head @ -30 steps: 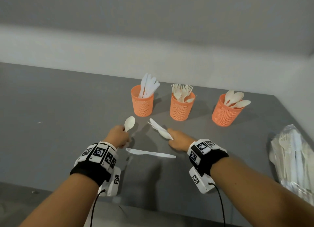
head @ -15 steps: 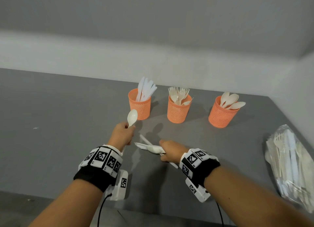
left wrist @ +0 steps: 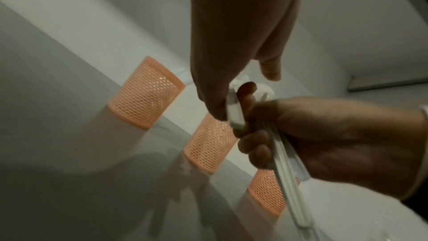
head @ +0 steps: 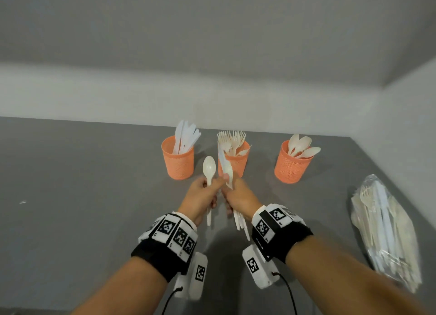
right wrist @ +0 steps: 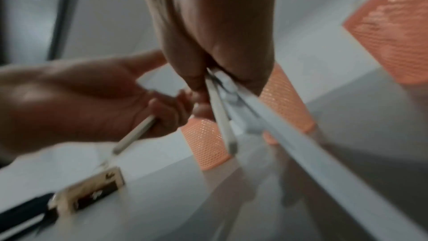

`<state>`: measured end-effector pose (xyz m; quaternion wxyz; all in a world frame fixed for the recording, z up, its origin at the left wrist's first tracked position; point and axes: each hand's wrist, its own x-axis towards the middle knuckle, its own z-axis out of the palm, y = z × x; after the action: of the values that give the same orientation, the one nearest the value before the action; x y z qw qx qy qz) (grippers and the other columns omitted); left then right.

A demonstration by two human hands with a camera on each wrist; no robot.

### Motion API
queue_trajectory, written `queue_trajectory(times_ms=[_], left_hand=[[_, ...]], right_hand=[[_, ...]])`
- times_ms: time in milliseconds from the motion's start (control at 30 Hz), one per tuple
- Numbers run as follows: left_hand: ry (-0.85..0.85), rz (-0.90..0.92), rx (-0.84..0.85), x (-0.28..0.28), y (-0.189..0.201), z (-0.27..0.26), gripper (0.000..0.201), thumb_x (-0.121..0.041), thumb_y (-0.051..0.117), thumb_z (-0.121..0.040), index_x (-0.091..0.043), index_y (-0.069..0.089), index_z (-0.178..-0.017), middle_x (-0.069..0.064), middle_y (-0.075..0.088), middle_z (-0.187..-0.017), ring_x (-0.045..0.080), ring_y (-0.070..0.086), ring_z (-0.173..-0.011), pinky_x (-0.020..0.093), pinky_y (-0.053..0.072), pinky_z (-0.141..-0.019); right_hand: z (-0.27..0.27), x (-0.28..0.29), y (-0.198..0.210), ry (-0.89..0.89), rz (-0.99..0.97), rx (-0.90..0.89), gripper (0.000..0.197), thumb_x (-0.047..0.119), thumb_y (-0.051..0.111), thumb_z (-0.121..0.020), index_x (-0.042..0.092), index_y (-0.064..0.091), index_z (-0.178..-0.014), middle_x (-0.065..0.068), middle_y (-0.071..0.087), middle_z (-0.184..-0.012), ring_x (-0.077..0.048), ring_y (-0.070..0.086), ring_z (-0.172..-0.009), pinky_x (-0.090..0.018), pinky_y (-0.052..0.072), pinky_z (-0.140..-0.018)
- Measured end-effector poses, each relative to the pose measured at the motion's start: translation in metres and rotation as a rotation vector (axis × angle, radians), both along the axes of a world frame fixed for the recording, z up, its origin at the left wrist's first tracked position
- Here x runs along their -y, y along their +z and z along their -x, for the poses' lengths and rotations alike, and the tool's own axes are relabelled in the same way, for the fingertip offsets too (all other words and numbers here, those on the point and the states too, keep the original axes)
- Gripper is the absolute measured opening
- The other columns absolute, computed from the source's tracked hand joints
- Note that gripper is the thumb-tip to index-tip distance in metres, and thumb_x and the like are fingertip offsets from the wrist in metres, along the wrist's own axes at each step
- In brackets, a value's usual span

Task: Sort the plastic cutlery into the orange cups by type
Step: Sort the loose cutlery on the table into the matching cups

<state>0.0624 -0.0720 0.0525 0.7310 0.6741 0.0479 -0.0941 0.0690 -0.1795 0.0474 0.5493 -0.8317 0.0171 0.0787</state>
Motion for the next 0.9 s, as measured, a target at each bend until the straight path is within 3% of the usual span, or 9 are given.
queue_trajectory(times_ms=[100,233,367,467,567,633,733,800,900], left_hand=[[0.018,0.001,0.026,0.012,0.0,-0.007,0.014,-0.019,0.061,-0.087,-0.011,0.056,-0.076,0.001,0.048,-0.057,0.007,0.04,-0.043,0.017,0.034,-0.04],[0.052,0.139,-0.01,0.016,-0.002,-0.018,0.019,-0.012,0.052,-0.092,-0.007,0.053,-0.073,-0.005,0.043,-0.042,0.004,0.035,-0.035,0.017,0.029,-0.038],[0.079,0.265,-0.072,0.013,-0.004,-0.028,0.023,-0.013,0.045,-0.097,-0.006,0.051,-0.076,0.002,0.042,-0.055,0.004,0.035,-0.036,0.015,0.029,-0.037],[0.115,0.365,-0.109,0.014,0.0,-0.031,0.026,-0.021,0.036,-0.1,-0.004,0.053,-0.09,0.006,0.051,-0.068,0.008,0.046,-0.049,0.018,0.039,-0.044],[0.188,0.442,-0.131,0.016,0.005,-0.034,0.025,-0.029,0.03,-0.102,-0.011,0.046,-0.109,0.001,0.051,-0.063,0.011,0.055,-0.049,0.023,0.048,-0.049],[0.219,0.503,-0.146,0.015,0.004,-0.039,0.025,-0.031,0.029,-0.101,-0.013,0.039,-0.117,-0.002,0.04,-0.057,0.011,0.046,-0.048,0.024,0.046,-0.05],[0.16,0.457,-0.142,0.012,0.001,-0.043,0.006,-0.019,0.034,-0.1,-0.013,0.037,-0.101,-0.001,0.035,-0.059,0.007,0.039,-0.042,0.021,0.042,-0.043],[0.098,0.4,-0.122,0.01,0.001,-0.043,0.009,-0.007,0.036,-0.098,-0.01,0.039,-0.091,0.002,0.038,-0.064,0.006,0.041,-0.041,0.02,0.042,-0.044],[0.07,0.375,-0.093,0.001,0.004,-0.042,0.013,-0.001,0.037,-0.097,-0.008,0.048,-0.096,0.004,0.053,-0.072,0.008,0.05,-0.048,0.021,0.048,-0.052]], right_hand=[[-0.001,0.003,-0.004,0.015,0.161,0.151,0.029,0.011,0.051,-0.092,0.008,0.042,-0.119,-0.004,0.057,-0.096,-0.019,0.057,-0.088,-0.029,0.046,-0.071],[-0.001,0.01,-0.003,-0.018,0.025,0.177,0.035,0.008,0.058,-0.087,0.008,0.047,-0.12,-0.009,0.063,-0.103,-0.023,0.061,-0.094,-0.032,0.052,-0.081],[0.0,0.02,0.0,-0.019,-0.171,0.13,0.021,0.017,0.055,-0.091,0.014,0.055,-0.112,0.01,0.056,-0.073,-0.001,0.052,-0.063,-0.009,0.04,-0.052],[0.0,0.024,0.001,-0.021,-0.295,0.102,0.023,0.021,0.049,-0.096,0.01,0.059,-0.112,0.013,0.058,-0.065,0.004,0.053,-0.047,-0.007,0.037,-0.044],[-0.001,0.025,-0.002,-0.005,-0.413,0.023,0.02,0.021,0.046,-0.097,0.01,0.057,-0.109,0.005,0.049,-0.065,-0.002,0.043,-0.041,-0.013,0.034,-0.038],[-0.004,0.03,-0.001,-0.016,-0.551,-0.056,0.015,0.023,0.043,-0.098,0.012,0.053,-0.101,0.0,0.042,-0.065,-0.006,0.036,-0.043,-0.017,0.031,-0.038],[-0.01,0.04,0.005,0.017,-0.72,-0.165,0.018,0.024,0.038,-0.1,0.014,0.053,-0.103,-0.001,0.044,-0.063,-0.008,0.038,-0.044,-0.019,0.035,-0.042],[-0.016,0.048,0.01,0.064,-0.754,-0.203,0.021,0.028,0.036,-0.1,0.016,0.051,-0.11,0.0,0.046,-0.063,-0.01,0.039,-0.047,-0.022,0.038,-0.047],[-0.031,0.058,0.021,0.122,-0.783,-0.247,0.028,0.035,0.032,-0.1,0.021,0.046,-0.119,0.002,0.043,-0.058,-0.009,0.035,-0.045,-0.022,0.039,-0.047]])
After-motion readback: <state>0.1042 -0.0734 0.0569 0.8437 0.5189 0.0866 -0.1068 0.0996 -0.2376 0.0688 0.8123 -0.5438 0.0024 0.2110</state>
